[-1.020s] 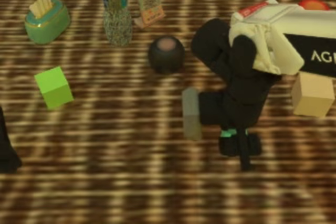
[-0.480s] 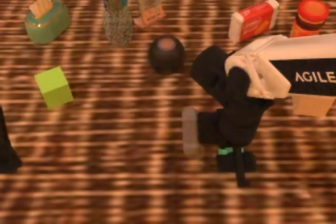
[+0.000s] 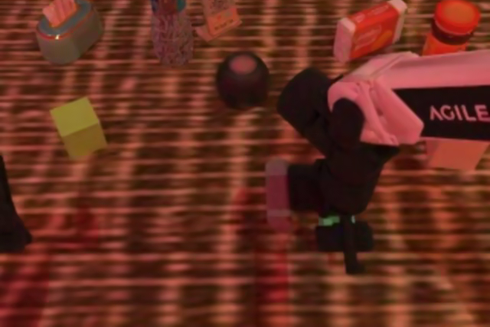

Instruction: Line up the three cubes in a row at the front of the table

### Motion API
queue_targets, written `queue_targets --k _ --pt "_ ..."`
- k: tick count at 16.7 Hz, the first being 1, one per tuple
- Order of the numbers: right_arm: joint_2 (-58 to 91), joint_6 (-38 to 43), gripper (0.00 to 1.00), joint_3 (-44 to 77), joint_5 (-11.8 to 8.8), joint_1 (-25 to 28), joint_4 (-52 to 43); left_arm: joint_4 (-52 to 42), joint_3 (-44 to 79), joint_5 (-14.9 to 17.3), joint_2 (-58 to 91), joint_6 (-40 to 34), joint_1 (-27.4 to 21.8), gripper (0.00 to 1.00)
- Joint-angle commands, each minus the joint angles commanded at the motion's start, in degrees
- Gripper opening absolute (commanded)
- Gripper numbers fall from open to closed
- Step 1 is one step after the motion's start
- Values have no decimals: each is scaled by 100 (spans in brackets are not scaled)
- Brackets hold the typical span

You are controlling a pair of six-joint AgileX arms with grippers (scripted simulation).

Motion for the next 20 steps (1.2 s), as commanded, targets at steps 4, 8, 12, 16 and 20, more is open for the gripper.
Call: queue_targets --k 4,8,12,16,20 --pt "0 0 83 0 0 0 0 0 0 0 0 0 0 100" --pt "0 0 100 0 0 0 0 0 0 0 0 0 0 100" --pt "0 0 100 0 0 0 0 0 0 0 0 0 0 100" --pt "-9 -6 100 18 0 -3 -20 0 0 0 0 0 0 100" --pt "-228 -27 100 412 -2 13 -658 0 0 0 0 0 0 100"
